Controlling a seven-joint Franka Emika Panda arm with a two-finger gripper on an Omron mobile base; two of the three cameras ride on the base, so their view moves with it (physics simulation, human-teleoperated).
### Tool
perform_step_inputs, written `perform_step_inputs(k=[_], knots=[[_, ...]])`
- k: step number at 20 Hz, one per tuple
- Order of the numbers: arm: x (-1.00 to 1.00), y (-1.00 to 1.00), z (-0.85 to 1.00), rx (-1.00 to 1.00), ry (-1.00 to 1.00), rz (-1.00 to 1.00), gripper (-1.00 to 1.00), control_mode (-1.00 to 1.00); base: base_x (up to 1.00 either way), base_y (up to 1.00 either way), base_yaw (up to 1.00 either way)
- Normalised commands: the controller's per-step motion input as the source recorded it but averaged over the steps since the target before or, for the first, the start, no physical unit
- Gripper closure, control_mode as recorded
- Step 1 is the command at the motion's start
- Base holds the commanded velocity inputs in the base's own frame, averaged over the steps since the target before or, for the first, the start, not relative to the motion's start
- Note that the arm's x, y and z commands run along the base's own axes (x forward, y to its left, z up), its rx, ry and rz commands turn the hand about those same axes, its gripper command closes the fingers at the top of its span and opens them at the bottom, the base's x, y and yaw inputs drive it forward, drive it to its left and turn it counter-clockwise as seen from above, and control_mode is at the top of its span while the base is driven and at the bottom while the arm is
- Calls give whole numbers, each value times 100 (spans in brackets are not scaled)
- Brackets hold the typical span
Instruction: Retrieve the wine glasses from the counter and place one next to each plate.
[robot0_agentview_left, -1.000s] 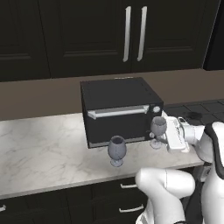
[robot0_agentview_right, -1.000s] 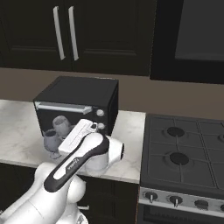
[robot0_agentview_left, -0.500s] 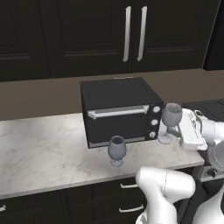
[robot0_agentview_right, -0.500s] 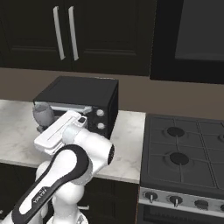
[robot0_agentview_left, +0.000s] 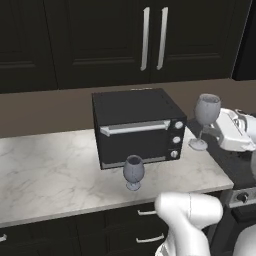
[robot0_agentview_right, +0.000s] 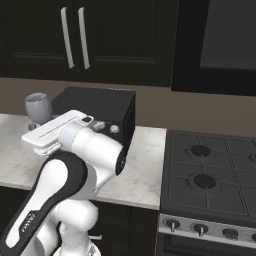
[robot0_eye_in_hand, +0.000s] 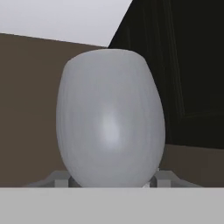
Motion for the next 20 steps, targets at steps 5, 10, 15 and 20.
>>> perform_step_inputs(k=[5,10,15,20], knots=[[0,-13,7,0,0,5,100,-100,0,0,0],[-1,0,0,0,0,0,100,100,-4,3,0],[0,0,0,0,0,0,100,100,-76,24,0],[0,0,0,0,0,0,100,100,-100,28,0]])
